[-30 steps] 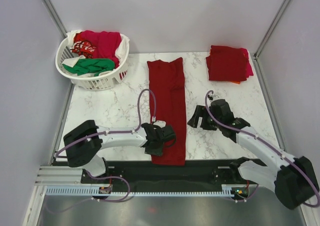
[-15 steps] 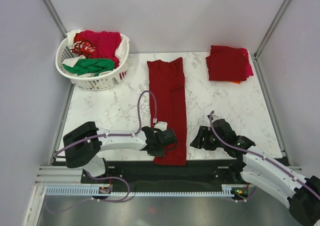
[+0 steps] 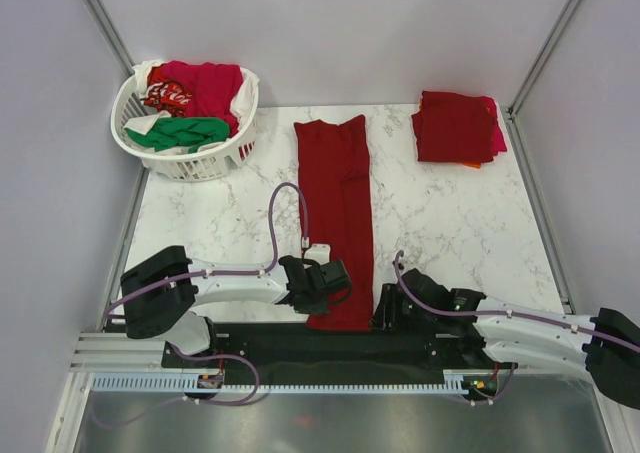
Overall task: Fold and stack the t-shirts
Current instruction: Fold the tshirt
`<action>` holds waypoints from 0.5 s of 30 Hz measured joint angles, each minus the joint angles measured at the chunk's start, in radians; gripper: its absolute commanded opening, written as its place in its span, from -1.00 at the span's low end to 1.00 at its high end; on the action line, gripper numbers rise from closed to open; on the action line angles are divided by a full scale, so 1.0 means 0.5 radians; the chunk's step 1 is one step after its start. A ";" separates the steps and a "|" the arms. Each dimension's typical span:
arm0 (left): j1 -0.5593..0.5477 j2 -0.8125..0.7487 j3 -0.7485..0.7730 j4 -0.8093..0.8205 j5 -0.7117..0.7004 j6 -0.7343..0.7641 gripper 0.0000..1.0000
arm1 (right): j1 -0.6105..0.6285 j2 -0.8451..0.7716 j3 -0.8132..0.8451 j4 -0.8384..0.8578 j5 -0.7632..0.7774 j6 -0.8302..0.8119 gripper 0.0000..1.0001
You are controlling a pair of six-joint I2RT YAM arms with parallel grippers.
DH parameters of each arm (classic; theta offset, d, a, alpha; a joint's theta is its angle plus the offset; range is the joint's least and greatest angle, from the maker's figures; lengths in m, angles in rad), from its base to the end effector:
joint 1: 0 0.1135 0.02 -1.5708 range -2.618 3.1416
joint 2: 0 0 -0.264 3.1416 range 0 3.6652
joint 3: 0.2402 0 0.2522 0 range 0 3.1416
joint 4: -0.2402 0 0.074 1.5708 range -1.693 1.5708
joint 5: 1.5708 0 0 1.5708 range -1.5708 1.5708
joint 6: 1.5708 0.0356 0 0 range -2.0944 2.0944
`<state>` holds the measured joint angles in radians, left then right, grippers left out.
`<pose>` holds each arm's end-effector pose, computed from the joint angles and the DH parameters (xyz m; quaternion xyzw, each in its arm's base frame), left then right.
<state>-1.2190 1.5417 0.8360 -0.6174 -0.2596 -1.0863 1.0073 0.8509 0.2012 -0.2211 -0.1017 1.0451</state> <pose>0.0996 -0.2449 0.1591 0.0493 0.9829 -0.0598 0.1671 0.0759 0.1269 0.1279 0.0003 0.9383 0.3176 0.1366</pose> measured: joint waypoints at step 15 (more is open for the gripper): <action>0.000 -0.047 -0.049 0.044 -0.002 -0.048 -0.95 | 0.046 0.132 -0.034 0.254 0.060 0.072 -1.00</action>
<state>-1.2190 1.5181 0.8116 -0.5953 -0.2604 -1.1103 1.0302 0.9169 0.1841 -0.0940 -0.0715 1.0813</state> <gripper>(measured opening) 0.033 0.158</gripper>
